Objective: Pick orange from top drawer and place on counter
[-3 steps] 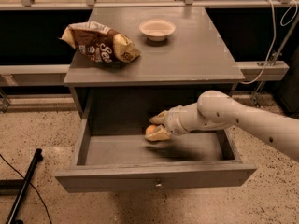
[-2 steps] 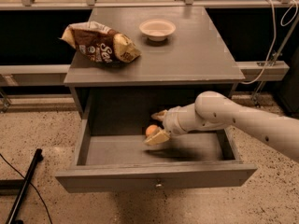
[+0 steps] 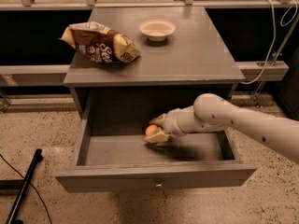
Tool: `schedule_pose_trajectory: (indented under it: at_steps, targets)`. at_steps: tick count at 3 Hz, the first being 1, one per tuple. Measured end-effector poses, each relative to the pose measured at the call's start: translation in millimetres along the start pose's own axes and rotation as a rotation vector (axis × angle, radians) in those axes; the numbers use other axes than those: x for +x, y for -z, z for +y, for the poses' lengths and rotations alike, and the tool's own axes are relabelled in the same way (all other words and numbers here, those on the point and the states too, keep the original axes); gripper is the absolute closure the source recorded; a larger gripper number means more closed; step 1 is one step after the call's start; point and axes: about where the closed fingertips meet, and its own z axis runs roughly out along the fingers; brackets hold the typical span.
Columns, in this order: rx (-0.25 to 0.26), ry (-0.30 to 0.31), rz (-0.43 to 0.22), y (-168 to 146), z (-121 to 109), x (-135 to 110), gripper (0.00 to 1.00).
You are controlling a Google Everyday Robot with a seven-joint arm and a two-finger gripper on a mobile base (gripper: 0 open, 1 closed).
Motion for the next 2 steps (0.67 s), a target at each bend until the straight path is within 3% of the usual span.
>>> schedule_pose_trajectory:
  at_steps: [1, 2]
  targets:
    - [-0.053, -0.030, -0.182, 13, 3, -10, 0.76]
    - [-0.093, 0.005, -0.414, 55, 7, -41, 0.98]
